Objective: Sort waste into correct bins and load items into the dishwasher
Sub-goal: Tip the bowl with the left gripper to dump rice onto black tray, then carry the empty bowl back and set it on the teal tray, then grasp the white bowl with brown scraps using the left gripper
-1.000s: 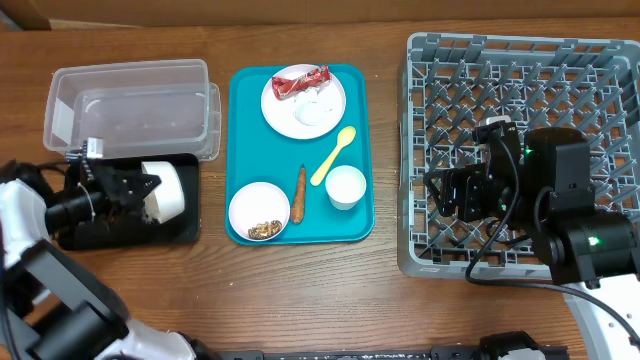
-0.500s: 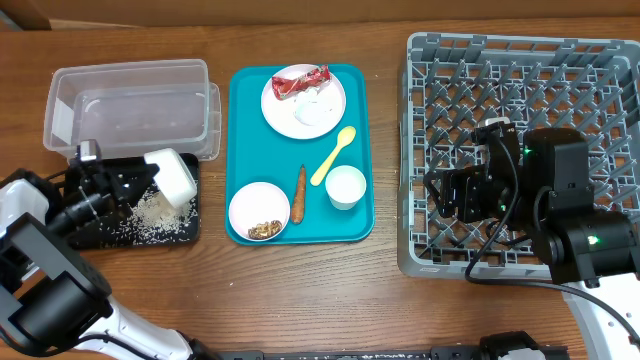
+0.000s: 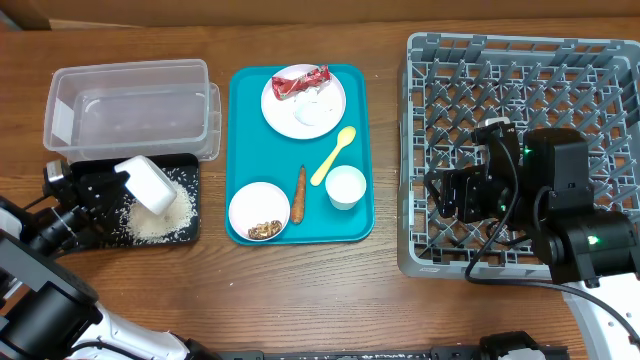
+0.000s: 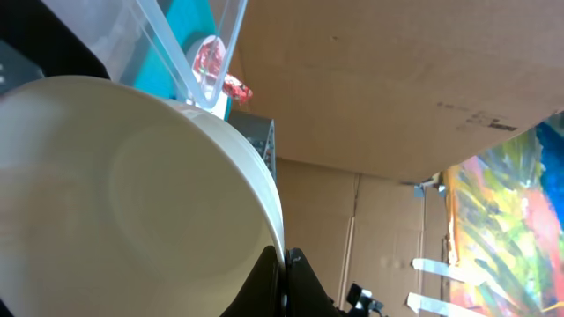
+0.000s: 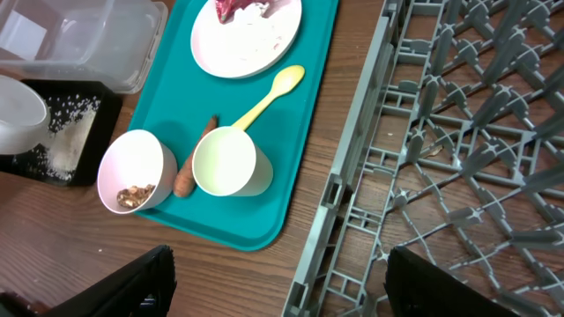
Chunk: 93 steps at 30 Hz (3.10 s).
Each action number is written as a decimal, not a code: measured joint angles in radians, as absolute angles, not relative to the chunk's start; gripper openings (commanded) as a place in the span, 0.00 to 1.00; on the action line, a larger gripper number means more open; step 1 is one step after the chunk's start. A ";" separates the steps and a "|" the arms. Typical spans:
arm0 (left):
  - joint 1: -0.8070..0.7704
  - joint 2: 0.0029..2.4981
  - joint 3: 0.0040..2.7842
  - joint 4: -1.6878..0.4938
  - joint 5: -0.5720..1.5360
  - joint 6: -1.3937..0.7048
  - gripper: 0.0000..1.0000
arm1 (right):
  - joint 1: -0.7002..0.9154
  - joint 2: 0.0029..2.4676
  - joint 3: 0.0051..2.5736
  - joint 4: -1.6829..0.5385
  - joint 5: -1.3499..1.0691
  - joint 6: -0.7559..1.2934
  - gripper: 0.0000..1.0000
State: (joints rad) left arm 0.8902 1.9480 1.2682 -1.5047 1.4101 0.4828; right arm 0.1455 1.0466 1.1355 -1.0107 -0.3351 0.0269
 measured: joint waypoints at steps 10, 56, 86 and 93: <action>0.890 1.948 1.268 -1.530 1.427 0.509 0.04 | 0.146 1.047 1.135 -1.022 -0.336 0.027 0.79; -0.381 1.885 1.882 -1.108 -0.125 -0.024 0.04 | 0.146 1.048 1.135 -1.045 -0.336 0.026 0.79; -0.365 2.236 2.049 -1.439 -0.041 -0.068 0.64 | 0.146 1.048 1.135 -1.047 -0.337 0.027 0.80; -0.365 2.212 2.400 -1.680 -0.028 -0.093 0.65 | 0.146 1.056 1.135 -1.047 -0.337 0.027 0.80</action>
State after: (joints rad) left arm -0.3649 2.2120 2.4001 -1.6798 -0.0284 -0.0925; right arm 0.1455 1.0565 1.1355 -1.0473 -0.3367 0.0269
